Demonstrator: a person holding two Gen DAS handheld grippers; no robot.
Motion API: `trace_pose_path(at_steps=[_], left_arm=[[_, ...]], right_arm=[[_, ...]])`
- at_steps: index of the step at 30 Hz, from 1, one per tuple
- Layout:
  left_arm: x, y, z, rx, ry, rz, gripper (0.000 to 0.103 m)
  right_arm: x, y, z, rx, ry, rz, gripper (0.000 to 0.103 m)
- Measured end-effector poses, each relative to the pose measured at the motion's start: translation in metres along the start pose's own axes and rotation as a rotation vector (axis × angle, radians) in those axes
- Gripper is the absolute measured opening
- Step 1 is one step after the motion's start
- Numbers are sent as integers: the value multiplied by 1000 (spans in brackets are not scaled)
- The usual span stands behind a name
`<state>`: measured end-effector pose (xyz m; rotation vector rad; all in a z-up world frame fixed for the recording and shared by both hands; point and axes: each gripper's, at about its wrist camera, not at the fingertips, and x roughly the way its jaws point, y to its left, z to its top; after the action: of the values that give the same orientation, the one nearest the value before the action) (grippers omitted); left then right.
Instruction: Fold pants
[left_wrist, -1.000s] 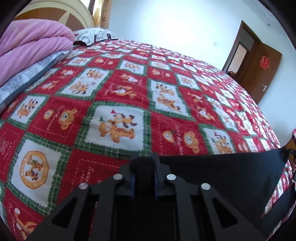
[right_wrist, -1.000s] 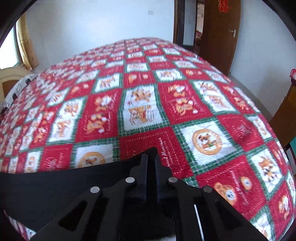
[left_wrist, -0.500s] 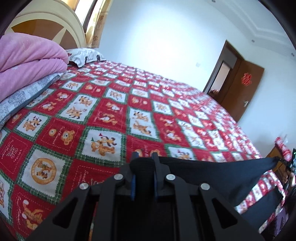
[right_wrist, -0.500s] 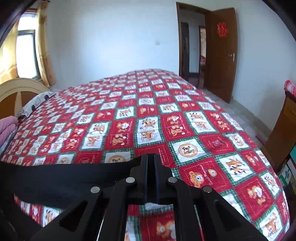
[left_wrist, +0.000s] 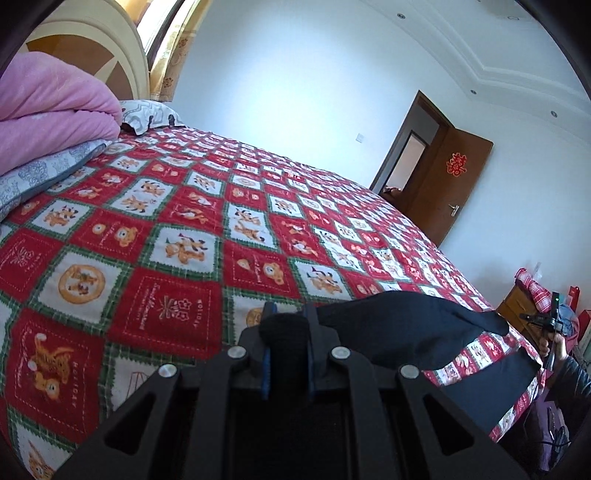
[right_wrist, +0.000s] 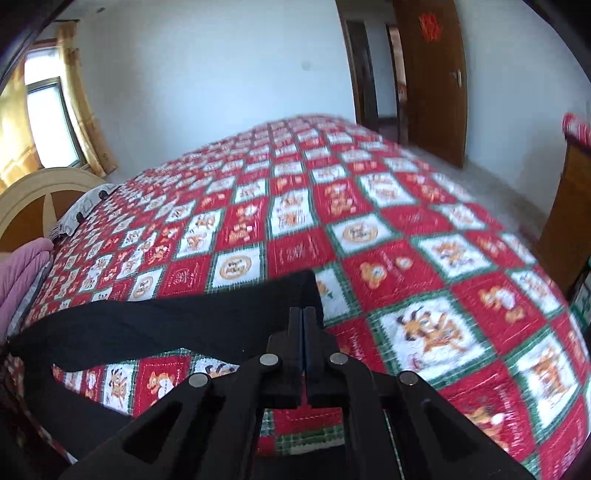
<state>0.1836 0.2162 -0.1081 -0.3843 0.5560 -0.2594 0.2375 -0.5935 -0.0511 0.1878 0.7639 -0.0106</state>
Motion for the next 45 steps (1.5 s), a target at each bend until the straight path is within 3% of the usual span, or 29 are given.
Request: trace_pose_path(at_steps=[2, 3, 5, 8, 11, 17, 21, 27, 33, 39, 45], left_arm=[[0, 0, -1, 0, 0, 2, 14], [0, 0, -2, 0, 0, 4, 14], [1, -1, -3, -1, 3, 9, 14], [4, 2, -5, -4, 9, 17, 14], [7, 5, -6, -8, 16, 20, 14], [11, 4, -5, 5, 21, 28, 14], [5, -1, 5, 34, -1, 34, 14], [-19, 1, 14, 43, -67, 13, 14], [-45, 11, -8, 34, -93, -65, 14], [-64, 19, -47, 38, -58, -121, 14], [-62, 24, -88, 73, 35, -107, 15]], right_arm=[[9, 2, 5, 25, 3, -1, 36], [16, 3, 8, 43, 9, 16, 56], [27, 6, 14, 70, 20, 55, 58], [46, 21, 18, 30, 64, 38, 58], [63, 26, 14, 26, 138, -28, 49], [79, 15, 7, 82, 214, -24, 3], [66, 20, 16, 80, 159, -22, 2], [-3, 22, 39, 66, -37, 31, 2], [-74, -2, 23, 57, -165, 96, 2], [-103, -33, -46, 49, -120, 122, 2], [-108, -58, -107, 77, -29, 108, 2]])
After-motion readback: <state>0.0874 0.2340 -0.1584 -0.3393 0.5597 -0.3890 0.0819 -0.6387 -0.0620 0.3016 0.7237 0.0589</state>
